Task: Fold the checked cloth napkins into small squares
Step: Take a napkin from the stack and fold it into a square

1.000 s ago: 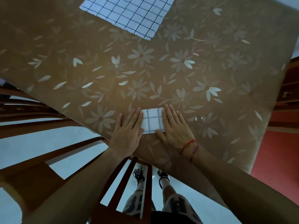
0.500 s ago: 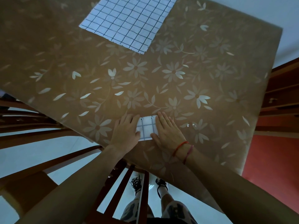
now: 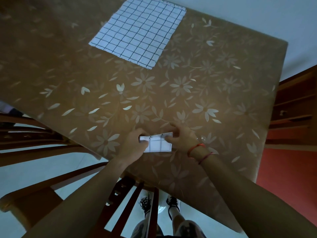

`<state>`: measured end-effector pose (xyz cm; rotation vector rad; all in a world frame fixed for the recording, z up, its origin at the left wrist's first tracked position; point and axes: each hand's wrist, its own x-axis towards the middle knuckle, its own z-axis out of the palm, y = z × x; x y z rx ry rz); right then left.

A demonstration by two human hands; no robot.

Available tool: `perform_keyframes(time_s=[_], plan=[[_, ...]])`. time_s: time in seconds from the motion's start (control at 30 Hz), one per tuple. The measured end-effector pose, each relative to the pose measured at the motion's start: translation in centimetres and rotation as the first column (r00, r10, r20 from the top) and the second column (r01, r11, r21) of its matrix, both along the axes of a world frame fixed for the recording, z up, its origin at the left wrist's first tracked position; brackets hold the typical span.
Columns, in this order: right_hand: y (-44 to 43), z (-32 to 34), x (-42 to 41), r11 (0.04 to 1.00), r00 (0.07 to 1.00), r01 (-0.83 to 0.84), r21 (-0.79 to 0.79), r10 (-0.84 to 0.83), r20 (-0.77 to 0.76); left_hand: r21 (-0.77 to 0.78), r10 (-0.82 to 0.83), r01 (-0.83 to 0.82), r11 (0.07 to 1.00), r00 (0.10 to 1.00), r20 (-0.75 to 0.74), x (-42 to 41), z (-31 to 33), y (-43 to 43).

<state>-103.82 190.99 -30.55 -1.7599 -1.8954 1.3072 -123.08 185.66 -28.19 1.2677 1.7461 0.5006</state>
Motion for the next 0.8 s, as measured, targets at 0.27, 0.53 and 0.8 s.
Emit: perform_keyframes(time_s=[0.27,0.53,0.8], plan=[[-0.7,0.9,1.7,0.978,0.987,0.099,-0.186,-0.121,-0.111,-0.009,0.246,-0.247,0.969,0.962,0.122,0.0,0.9,-0.9],[-1.1,3.5,4.3,0.913,0.889,0.317,-0.257,-0.381,-0.256,-0.194,0.417,-0.371,0.908,0.84,0.346,1.6,1.3,0.3],[-1.3,4.2,10.5,0.793,0.762,0.497,-0.351,-0.593,-0.261,-0.241,0.379,-0.304,0.922,0.839,0.389,7.6,1.0,3.0]])
